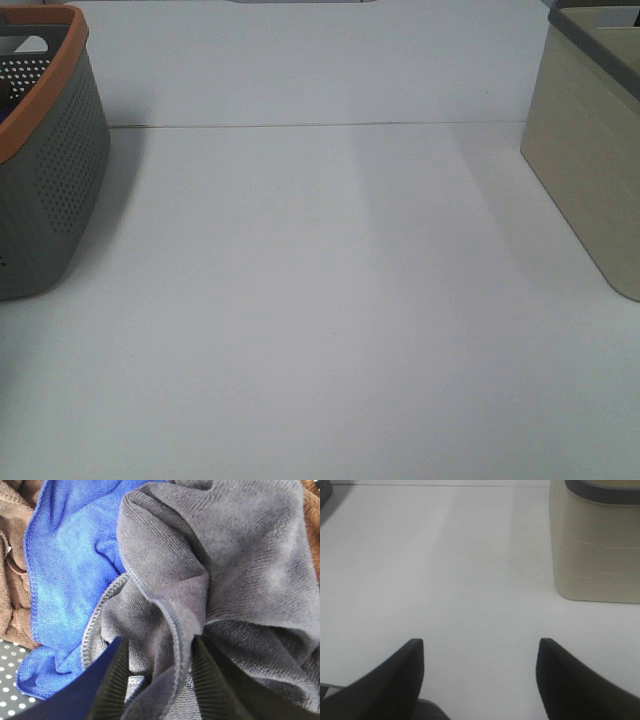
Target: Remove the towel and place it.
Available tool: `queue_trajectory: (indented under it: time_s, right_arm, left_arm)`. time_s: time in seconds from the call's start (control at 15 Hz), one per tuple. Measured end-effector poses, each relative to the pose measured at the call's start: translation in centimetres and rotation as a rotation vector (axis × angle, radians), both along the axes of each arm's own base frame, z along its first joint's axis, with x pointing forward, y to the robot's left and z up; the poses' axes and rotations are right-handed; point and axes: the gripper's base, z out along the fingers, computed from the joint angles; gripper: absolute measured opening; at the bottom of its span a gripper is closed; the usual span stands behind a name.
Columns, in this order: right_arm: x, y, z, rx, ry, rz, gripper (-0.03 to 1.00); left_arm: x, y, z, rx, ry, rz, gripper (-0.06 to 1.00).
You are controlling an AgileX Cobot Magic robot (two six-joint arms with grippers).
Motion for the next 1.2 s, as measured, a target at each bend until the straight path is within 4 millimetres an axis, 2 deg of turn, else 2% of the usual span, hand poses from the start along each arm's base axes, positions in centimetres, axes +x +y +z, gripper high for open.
queue_trajectory:
  time_s: [0.2,0.27,0.33,0.4,0.67,0.8,0.93,1.2]
  right_arm:
    - [0.0,0.0,0.0,0.000,0.000,0.000,0.65]
    - [0.0,0.0,0.0,0.000,0.000,0.000,0.65]
    - [0.0,0.0,0.0,0.000,0.000,0.000,0.65]
    - [0.0,0.0,0.0,0.000,0.000,0.000,0.65]
    - [0.0,0.0,0.0,0.000,0.000,0.000,0.65]
    - [0.0,0.0,0.0,0.000,0.000,0.000,0.65]
    - [0.0,0.0,0.0,0.000,0.000,0.000,0.65]
    - [0.0,0.0,0.0,0.000,0.000,0.000,0.65]
  left_arm:
    - [0.0,0.0,0.0,0.001,-0.004,0.001,0.38]
    - [0.1,0.0,0.0,0.003,-0.008,0.002,0.32]
    - [0.1,0.0,0.0,0.005,-0.011,0.001,0.22]
    - [0.1,0.2,0.0,0.026,-0.008,-0.006,0.02]
    - [0.0,0.3,0.1,0.052,-0.005,-0.014,0.00]
    - [-0.2,0.3,0.9,0.045,-0.013,0.003,0.00]
    - [-0.9,0.1,3.4,0.055,-0.063,0.009,0.00]
    - [-4.0,-0.6,10.9,0.090,-0.216,0.009,0.00]
